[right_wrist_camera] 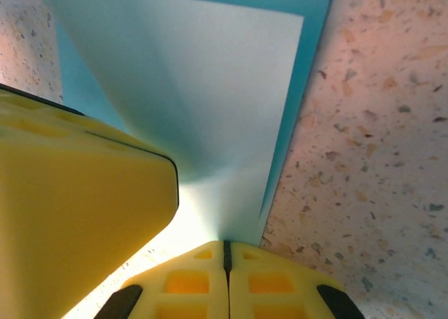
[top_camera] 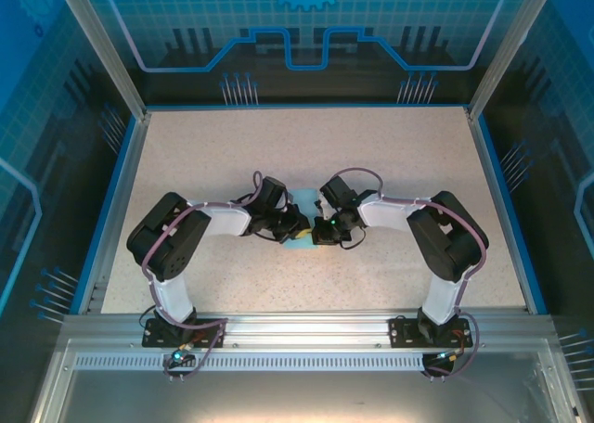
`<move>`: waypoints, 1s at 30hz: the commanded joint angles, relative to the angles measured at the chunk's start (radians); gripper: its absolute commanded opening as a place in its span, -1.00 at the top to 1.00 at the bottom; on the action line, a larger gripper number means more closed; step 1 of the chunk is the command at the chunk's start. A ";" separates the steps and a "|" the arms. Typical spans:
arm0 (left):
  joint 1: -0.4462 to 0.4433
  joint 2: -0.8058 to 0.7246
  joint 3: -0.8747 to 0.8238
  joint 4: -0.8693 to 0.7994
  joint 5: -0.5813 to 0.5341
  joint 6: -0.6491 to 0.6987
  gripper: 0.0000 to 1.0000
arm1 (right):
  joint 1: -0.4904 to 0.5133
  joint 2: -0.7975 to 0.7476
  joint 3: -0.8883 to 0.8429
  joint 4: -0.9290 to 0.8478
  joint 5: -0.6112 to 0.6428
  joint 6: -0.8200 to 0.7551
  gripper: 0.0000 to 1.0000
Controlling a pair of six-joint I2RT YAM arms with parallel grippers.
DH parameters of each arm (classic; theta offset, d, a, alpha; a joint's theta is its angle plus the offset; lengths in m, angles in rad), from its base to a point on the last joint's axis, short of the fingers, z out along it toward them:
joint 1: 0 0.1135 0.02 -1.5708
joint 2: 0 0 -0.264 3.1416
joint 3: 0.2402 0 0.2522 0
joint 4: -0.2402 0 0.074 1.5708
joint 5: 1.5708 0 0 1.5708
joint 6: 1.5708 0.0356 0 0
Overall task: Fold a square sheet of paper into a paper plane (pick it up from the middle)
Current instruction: Fold the triangle a second time at the center of the table.
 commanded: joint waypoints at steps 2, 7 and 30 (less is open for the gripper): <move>-0.011 0.031 -0.045 0.027 0.015 -0.024 0.81 | 0.002 0.078 -0.011 -0.063 0.073 0.008 0.88; -0.011 0.043 -0.057 0.019 -0.006 -0.016 0.81 | 0.016 0.089 -0.004 -0.087 0.107 0.000 0.88; 0.080 0.042 0.082 -0.225 -0.219 0.243 0.81 | 0.096 0.115 -0.035 -0.186 0.328 -0.039 0.89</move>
